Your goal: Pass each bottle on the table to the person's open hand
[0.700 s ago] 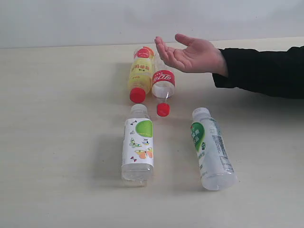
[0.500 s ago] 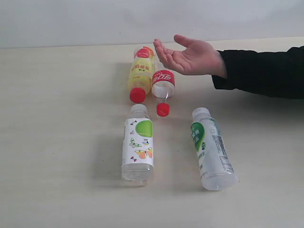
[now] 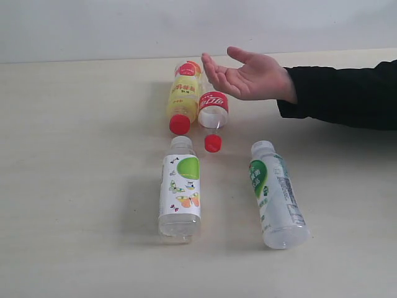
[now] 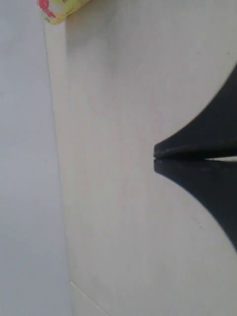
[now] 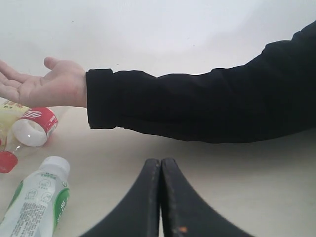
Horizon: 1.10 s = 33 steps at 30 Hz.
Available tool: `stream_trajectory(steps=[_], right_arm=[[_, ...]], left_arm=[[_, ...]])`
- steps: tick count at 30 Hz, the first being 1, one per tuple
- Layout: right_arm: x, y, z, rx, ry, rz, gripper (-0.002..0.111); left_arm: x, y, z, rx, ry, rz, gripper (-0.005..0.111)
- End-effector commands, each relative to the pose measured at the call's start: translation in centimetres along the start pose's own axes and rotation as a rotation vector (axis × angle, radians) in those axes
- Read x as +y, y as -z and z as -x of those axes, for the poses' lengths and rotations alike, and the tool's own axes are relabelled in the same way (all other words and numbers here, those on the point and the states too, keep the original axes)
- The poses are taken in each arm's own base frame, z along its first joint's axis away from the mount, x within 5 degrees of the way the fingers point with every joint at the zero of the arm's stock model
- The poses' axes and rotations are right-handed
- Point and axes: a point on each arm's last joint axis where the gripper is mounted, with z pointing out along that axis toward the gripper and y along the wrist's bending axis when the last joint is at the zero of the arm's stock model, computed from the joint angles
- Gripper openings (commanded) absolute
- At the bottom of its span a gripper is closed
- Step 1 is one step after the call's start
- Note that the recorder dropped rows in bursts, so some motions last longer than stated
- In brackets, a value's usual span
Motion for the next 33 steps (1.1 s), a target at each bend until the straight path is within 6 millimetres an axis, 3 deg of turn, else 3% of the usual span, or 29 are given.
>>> stream_trajectory(steps=[1, 5, 8, 17, 20, 24, 25, 26, 27, 28, 29, 30, 31, 33], right_arm=[[0.0, 0.0, -0.1, 0.000, 0.006, -0.006, 0.000], [0.0, 0.0, -0.1, 0.000, 0.006, -0.006, 0.000], [0.0, 0.0, -0.1, 0.000, 0.006, -0.006, 0.000], [0.0, 0.0, -0.1, 0.000, 0.006, -0.006, 0.000], [0.0, 0.0, -0.1, 0.000, 0.006, -0.006, 0.000], [0.0, 0.0, -0.1, 0.000, 0.006, -0.006, 0.000], [0.0, 0.0, -0.1, 0.000, 0.006, -0.006, 0.000], [0.0, 0.0, -0.1, 0.000, 0.006, -0.006, 0.000], [0.0, 0.0, -0.1, 0.000, 0.006, -0.006, 0.000], [0.0, 0.0, -0.1, 0.000, 0.006, -0.006, 0.000], [0.0, 0.0, -0.1, 0.000, 0.006, -0.006, 0.000], [0.0, 0.0, -0.1, 0.000, 0.006, -0.006, 0.000], [0.0, 0.0, -0.1, 0.000, 0.006, -0.006, 0.000], [0.0, 0.0, -0.1, 0.000, 0.006, -0.006, 0.000]], left_arm=[[0.1, 0.3, 2.3, -0.255, 0.277, -0.018, 0.000], [0.7, 0.7, 3.3, -0.388, 0.793, -0.080, 0.000], [0.6, 0.7, 3.3, -0.377, 0.951, -0.111, 0.000], [1.7, 1.9, 5.5, -0.635, 1.126, -0.176, 0.000], [1.4, 3.2, 7.9, -0.749, 1.042, -0.278, 0.000], [1.1, 4.4, 13.5, -0.880, 0.865, -0.394, 0.000], [0.9, 3.3, 16.2, -0.812, 0.785, -0.385, 0.000], [0.9, 2.0, 17.5, -0.741, 0.742, -0.369, 0.000], [0.8, -1.7, 18.7, -0.528, 0.682, -0.304, 0.000], [0.8, -3.8, 19.0, -0.415, 0.653, -0.266, 0.000], [0.7, -7.8, 18.3, -0.209, 0.659, -0.213, 0.000], [0.4, -9.9, 17.5, -0.107, 0.668, -0.213, 0.000], [-0.9, -13.1, 15.7, 0.066, 0.648, -0.282, 0.000], [-3.4, -16.8, 13.6, 0.342, 0.599, -0.498, 0.000]])
